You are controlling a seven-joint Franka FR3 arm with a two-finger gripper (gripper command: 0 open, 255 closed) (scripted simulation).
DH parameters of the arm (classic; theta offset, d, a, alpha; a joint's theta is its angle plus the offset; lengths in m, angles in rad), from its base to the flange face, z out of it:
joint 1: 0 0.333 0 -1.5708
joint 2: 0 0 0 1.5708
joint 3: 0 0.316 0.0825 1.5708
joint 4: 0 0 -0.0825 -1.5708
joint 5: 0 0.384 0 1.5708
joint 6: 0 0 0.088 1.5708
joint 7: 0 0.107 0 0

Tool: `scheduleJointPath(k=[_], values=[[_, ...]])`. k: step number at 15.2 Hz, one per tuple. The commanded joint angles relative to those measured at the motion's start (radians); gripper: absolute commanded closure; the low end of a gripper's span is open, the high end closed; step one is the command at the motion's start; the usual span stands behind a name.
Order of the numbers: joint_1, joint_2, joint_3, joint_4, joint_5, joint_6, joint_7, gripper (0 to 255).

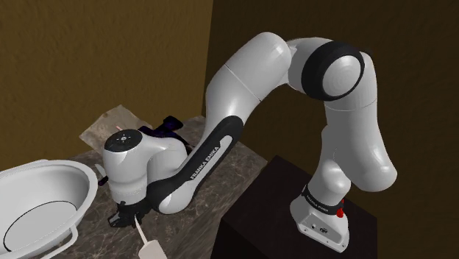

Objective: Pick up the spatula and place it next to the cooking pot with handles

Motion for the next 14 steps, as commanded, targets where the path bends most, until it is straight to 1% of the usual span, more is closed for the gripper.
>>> scheduleJointPath(k=[1, 11, 14], values=[[0.005, 0.02, -0.006, 0.0, -0.007, 0.021, 0.007, 255], [0.027, 0.134, -0.035, 0.035, -0.035, 0.1, 0.031, 255], [0.027, 0.134, -0.035, 0.035, -0.035, 0.1, 0.031, 255]])
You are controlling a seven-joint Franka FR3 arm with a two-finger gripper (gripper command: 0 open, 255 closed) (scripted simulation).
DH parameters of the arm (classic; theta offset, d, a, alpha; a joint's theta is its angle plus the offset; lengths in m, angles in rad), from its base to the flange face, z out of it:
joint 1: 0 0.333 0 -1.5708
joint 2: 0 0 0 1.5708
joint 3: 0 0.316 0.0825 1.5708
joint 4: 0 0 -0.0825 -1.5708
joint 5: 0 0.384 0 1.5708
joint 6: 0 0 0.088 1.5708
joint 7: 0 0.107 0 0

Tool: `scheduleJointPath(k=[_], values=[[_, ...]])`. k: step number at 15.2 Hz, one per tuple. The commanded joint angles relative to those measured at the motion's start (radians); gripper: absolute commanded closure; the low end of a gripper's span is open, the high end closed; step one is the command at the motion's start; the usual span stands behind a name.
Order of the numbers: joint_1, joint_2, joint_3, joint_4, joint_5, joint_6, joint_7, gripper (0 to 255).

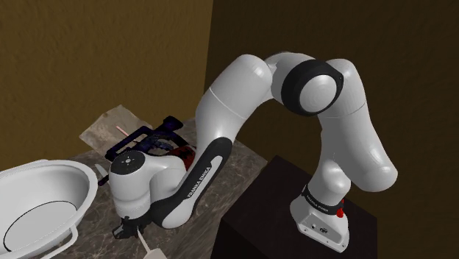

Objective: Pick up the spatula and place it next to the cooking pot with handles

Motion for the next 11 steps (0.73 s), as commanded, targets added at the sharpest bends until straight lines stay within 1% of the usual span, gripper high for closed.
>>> scheduleJointPath(k=[1, 5, 6, 11], values=[[0.001, 0.002, -0.001, 0.001, 0.0, 0.001, 0.001, 255], [0.0, 0.002, 0.0, 0.001, 0.0, 0.001, 0.0, 255], [0.0, 0.002, 0.0, 0.001, 0.0, 0.001, 0.0, 0], [0.0, 0.002, 0.0, 0.001, 0.0, 0.001, 0.0, 0]])
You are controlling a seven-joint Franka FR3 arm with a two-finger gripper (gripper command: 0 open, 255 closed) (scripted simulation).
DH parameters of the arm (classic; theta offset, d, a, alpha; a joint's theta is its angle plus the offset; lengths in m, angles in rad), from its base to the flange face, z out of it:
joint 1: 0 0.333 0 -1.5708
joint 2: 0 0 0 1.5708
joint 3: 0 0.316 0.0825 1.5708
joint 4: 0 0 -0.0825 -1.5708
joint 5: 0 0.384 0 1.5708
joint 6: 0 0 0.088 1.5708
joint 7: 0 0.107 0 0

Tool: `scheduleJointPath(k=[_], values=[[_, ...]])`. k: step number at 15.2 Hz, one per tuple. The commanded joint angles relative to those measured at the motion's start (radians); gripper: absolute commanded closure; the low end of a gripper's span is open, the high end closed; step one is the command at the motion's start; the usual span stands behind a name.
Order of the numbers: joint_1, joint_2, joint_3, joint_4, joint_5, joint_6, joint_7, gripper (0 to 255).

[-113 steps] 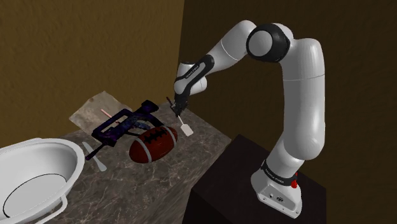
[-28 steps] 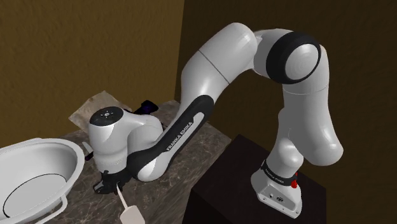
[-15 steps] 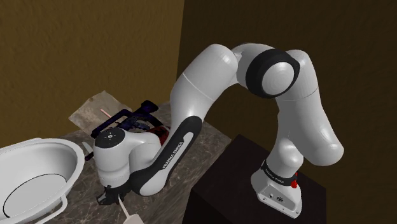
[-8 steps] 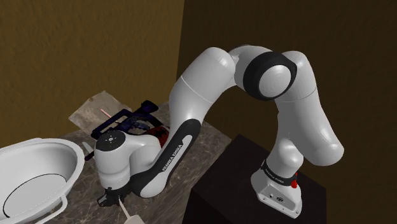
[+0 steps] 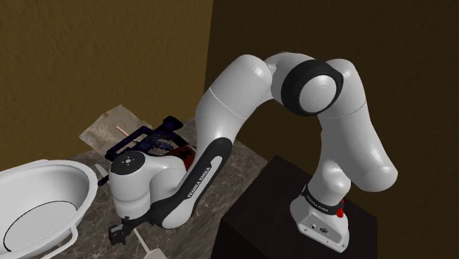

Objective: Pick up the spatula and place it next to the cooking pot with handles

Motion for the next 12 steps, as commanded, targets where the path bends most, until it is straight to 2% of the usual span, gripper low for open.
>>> scheduleJointPath(k=[1, 4, 12], values=[[-0.005, -0.031, 0.007, -0.013, 0.006, -0.018, -0.004, 0], [-0.017, -0.114, 0.029, -0.042, 0.025, -0.073, -0.017, 0], [-0.017, -0.114, 0.028, -0.042, 0.026, -0.073, -0.017, 0]])
